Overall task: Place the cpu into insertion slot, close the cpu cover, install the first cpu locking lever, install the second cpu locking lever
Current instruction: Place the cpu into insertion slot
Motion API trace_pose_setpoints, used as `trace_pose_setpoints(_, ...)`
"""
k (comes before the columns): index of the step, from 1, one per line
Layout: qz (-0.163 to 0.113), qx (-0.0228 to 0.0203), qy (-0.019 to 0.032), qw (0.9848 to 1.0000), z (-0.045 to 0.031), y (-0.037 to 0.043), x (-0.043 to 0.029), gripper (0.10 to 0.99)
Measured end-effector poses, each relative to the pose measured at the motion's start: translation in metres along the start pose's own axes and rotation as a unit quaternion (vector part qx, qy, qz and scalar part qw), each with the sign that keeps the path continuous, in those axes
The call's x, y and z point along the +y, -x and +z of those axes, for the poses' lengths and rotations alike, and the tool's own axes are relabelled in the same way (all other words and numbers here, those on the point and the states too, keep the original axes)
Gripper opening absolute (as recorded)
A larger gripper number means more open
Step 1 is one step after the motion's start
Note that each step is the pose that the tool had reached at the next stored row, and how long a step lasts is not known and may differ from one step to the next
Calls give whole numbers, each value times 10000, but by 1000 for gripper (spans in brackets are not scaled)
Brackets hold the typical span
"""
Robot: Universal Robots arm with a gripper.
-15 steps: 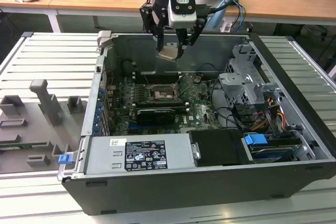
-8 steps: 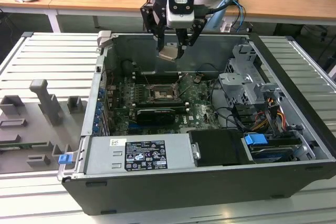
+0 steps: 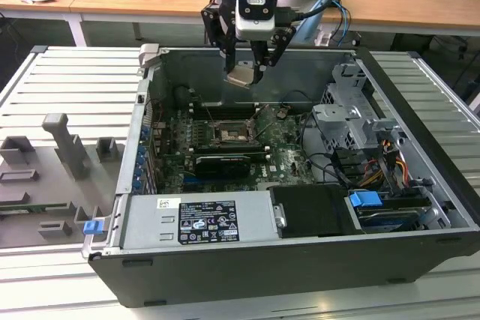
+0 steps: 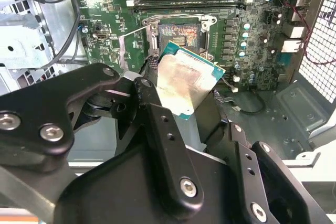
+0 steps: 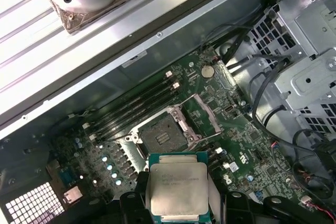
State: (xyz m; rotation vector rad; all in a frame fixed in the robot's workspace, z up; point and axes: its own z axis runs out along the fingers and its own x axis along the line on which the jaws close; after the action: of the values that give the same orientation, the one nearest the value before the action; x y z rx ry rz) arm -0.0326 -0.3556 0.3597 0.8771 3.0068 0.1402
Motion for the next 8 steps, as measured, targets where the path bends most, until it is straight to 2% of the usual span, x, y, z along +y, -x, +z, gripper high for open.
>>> trace_pose_setpoints(8,188,-17,4,9998,0,0,0,529)
